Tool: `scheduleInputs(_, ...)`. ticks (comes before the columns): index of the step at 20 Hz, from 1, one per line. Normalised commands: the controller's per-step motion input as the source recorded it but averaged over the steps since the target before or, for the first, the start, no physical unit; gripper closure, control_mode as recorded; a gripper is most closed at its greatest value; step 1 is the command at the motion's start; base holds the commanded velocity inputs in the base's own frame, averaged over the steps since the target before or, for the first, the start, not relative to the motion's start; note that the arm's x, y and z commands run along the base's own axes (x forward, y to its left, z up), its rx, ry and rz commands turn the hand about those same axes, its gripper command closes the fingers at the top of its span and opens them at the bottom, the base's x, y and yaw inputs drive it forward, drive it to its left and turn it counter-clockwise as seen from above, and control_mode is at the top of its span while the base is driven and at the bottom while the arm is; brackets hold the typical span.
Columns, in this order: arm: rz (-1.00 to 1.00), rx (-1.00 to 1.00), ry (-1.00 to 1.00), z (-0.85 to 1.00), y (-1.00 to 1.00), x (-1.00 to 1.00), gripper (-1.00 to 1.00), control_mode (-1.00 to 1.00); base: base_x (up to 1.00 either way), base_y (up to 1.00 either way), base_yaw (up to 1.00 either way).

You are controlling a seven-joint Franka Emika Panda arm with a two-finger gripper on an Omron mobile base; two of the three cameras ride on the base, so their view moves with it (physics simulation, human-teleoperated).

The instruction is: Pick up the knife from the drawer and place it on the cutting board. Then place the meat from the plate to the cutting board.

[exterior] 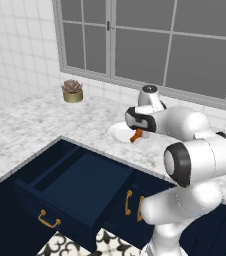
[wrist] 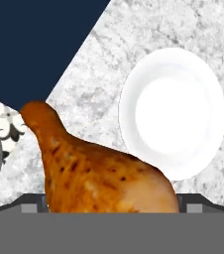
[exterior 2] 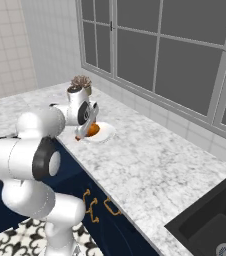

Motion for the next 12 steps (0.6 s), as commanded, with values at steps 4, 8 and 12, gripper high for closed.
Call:
scheduleInputs(4,0.0,-0.02,0.0,1.0,0.0,-0.95,1.0,-1.0,0.0,0.0,0.0)
scheduleInputs(8,0.0,-0.07,0.01,0.83,-0.21,-0.68,1.0,-1.0,0.0,0.0,0.0)
scheduleInputs(12,0.0,-0.03,0.0,0.21,-0.37,-0.43,1.0,-1.0,0.0,0.0,0.0)
